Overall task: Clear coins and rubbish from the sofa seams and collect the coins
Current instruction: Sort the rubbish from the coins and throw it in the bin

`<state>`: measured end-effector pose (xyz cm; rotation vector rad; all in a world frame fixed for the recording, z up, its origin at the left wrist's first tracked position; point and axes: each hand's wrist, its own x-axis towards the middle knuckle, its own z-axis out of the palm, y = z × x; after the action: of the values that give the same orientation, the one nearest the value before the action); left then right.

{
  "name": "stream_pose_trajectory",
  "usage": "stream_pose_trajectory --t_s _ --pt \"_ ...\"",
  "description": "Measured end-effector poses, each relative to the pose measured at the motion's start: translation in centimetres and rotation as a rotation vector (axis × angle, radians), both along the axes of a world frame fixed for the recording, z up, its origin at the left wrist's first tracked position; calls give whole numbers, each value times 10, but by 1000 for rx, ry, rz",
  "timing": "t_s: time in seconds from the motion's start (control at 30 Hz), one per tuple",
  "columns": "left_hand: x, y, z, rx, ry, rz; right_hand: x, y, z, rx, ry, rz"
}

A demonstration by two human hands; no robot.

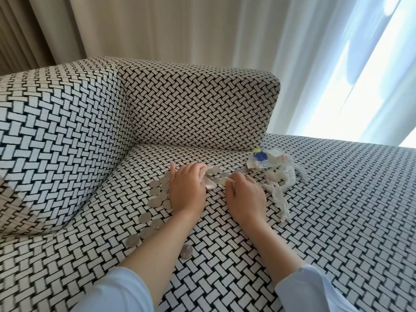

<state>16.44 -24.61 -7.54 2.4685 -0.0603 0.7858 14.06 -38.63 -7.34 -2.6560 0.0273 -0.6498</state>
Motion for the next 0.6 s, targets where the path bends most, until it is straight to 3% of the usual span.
stream_pose_trajectory --t_s 0.3,0.6 --pt "-7 -5 7 -231 -88 -48 -1 -1 0 100 -40 -105" --pt "-9 -4 6 -86 50 -80 -1 -4 -2 222 -77 -41"
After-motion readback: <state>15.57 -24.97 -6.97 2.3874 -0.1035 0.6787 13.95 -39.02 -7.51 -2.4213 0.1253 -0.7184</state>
